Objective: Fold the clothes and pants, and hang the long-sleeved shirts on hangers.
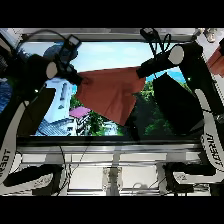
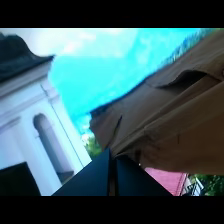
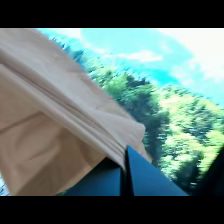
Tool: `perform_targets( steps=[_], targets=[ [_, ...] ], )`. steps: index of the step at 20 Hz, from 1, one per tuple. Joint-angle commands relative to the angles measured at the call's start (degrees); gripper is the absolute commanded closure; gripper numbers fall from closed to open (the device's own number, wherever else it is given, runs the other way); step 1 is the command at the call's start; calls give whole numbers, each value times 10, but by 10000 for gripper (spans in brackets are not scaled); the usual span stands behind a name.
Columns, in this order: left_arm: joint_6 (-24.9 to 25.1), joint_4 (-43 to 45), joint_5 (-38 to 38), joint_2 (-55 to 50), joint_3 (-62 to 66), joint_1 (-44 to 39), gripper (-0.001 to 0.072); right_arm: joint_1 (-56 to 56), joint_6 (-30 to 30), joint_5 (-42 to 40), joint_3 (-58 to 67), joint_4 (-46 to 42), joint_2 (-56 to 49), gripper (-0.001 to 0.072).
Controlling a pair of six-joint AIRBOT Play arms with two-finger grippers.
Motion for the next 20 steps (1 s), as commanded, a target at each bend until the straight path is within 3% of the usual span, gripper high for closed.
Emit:
perform_targets(
  steps=[1,6,15,16,18,20],
  targets=[
    [44,16,34,-2,-89,19,693,-4,-30,10,-42,78,-9,709],
    [145,17,31,1,-149,23,693,22,-53,52,-177,166,-7,708],
    [265,51,-20,0,-149,24,692,120,-47,1,-325,216,-7,706],
    [271,51,-33,0,-149,24,683,124,-47,2,-325,225,-7,674],
    [286,51,-57,1,-149,24,681,126,-47,9,-325,239,-7,523],
    [286,51,-70,1,-149,24,507,126,-48,42,-323,238,-5,511]
  ],
)
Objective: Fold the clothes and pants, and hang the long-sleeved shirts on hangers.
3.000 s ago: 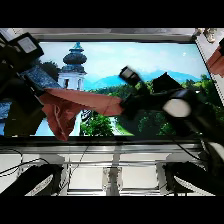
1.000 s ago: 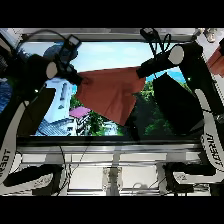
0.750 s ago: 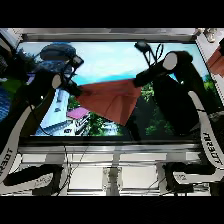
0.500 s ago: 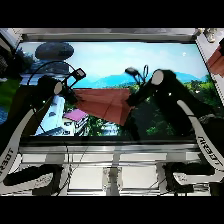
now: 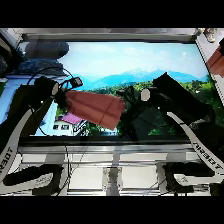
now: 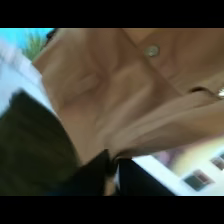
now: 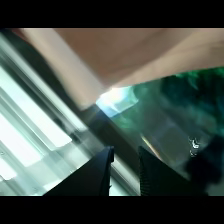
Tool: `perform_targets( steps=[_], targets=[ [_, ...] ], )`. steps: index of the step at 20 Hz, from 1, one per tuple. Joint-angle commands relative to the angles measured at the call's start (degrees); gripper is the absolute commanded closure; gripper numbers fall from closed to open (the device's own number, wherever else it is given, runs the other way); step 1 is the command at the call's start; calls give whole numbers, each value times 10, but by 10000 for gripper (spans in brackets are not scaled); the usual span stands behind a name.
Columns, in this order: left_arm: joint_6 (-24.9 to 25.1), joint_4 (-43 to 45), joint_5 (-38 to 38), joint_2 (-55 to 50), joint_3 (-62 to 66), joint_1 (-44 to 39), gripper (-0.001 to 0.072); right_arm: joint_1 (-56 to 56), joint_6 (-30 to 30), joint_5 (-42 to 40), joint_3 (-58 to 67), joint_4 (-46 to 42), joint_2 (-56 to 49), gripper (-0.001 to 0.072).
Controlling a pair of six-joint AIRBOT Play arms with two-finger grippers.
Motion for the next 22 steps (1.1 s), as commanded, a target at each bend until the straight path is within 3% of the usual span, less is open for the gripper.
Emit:
perform_targets(
  steps=[1,3,5,6,8,10,14,19,20,21,22],
  targets=[
    [21,-7,-33,1,0,0,484,6,-2,34,-5,20,4,500],
    [21,-7,-34,3,0,0,483,4,-3,54,-1,18,16,297],
    [21,-7,-34,10,0,0,478,-5,-4,54,6,18,36,275],
    [24,-7,-35,16,0,0,460,-15,-3,50,10,19,45,220],
    [30,-7,-32,34,0,7,344,-47,-1,22,15,23,63,178],
    [17,-7,-32,61,0,31,345,-86,-1,-11,14,52,66,55],
    [-53,-86,-34,115,0,145,344,-161,-12,-111,1,139,33,43],
    [-55,-317,-89,136,0,315,340,-186,-79,-115,1,310,-73,41],
    [-55,-335,-102,136,0,339,296,-186,-79,-118,2,319,-89,42],
    [-55,-342,-111,136,0,359,207,-186,-79,-117,7,319,-103,43],
    [-55,-343,-117,136,0,373,206,-186,-77,-118,12,319,-117,44]
  ],
)
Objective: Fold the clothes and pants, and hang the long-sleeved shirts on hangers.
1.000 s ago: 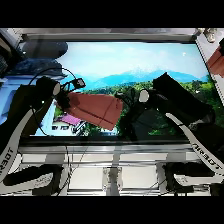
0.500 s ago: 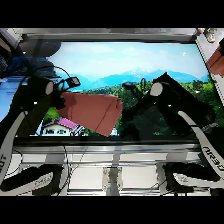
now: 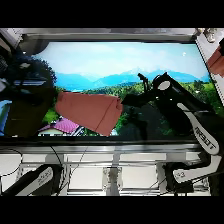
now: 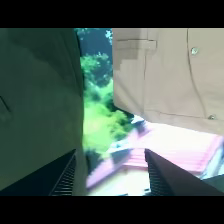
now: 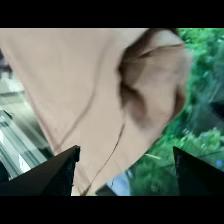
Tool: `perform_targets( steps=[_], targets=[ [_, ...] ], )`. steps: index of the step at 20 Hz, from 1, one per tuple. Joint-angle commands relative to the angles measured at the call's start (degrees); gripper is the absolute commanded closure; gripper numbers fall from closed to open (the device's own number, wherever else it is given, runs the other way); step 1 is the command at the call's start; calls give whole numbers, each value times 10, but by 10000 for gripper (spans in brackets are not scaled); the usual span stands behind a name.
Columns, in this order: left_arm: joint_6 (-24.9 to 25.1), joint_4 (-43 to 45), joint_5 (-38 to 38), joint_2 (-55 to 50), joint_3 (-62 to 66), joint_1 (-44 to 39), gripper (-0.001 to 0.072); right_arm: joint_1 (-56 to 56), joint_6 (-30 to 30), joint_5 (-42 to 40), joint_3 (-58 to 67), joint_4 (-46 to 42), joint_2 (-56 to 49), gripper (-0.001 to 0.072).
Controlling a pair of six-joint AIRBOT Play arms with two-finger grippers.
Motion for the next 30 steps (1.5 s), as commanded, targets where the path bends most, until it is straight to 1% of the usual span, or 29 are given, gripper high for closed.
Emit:
perform_targets(
  steps=[1,3,4,5,9,13,14,15,16,18,19,21,22,23,26,28,30],
  targets=[
    [-4,-72,-32,5,0,73,207,-6,-9,-11,14,48,-53,45],
    [-4,-74,-34,5,0,86,206,-5,5,-21,23,46,-70,52],
    [-4,-74,-36,5,0,88,206,-4,5,-24,27,46,-77,83],
    [-4,-75,-38,5,0,88,206,-2,5,-29,29,46,-82,96],
    [-6,-87,-40,5,0,88,206,28,8,-33,51,44,-102,97],
    [-7,-92,-44,5,0,88,206,73,35,-31,101,44,-145,99],
    [-7,-91,-47,5,0,88,206,84,40,-30,114,44,-156,116],
    [-8,-91,-48,5,0,88,207,95,44,-28,125,44,-164,154],
    [-8,-91,-48,5,0,88,206,105,44,-26,135,44,-170,168],
    [-8,-91,-48,5,0,88,206,120,45,-25,148,44,-171,171],
    [-8,-91,-48,5,0,88,206,125,45,-24,153,44,-171,247],
    [-8,-91,-48,5,0,88,206,130,46,-20,165,45,-171,475],
    [-9,-91,-48,5,0,88,207,132,46,-16,170,46,-171,601],
    [-9,-91,-48,5,0,88,206,132,47,-5,180,48,-171,707],
    [-17,-91,-48,5,0,88,207,123,67,54,251,48,-170,706],
    [-17,-92,-48,5,0,88,207,102,96,90,326,43,-160,706],
    [-22,-91,-48,5,0,88,207,66,133,105,403,19,-142,707]
  ],
)
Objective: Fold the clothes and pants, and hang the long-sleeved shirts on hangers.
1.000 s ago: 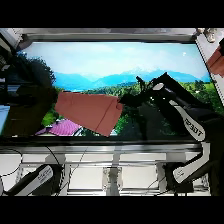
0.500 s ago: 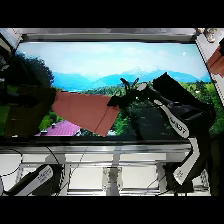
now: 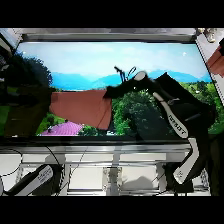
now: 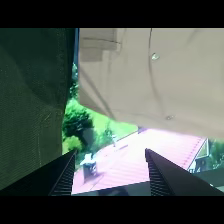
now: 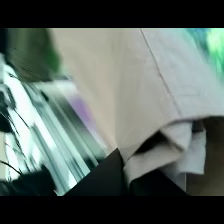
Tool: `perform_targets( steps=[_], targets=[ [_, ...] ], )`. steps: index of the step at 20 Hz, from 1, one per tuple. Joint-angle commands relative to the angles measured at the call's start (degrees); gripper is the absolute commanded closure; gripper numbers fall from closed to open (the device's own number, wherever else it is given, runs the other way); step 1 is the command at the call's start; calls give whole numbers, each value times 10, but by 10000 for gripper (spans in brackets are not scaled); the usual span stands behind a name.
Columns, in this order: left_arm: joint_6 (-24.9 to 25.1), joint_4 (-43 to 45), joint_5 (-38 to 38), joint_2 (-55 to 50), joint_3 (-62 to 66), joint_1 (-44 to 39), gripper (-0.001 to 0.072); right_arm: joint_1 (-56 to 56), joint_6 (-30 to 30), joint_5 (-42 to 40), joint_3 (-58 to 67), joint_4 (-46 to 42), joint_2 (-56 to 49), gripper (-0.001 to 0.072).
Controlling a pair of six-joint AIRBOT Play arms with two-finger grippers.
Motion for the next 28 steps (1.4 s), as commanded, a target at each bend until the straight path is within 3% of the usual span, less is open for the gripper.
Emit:
perform_targets(
  steps=[1,6,11,22,28],
  targets=[
    [-9,0,0,0,0,1,207,-54,70,58,125,-50,24,707],
    [-10,0,0,0,0,1,207,-207,184,169,223,-177,72,707],
    [-10,0,0,0,0,1,208,-356,242,247,223,-276,124,707],
    [-11,0,0,0,0,1,208,-542,242,389,171,-475,145,706],
    [-14,0,0,0,0,1,208,-550,238,372,88,-537,145,705]
  ],
)
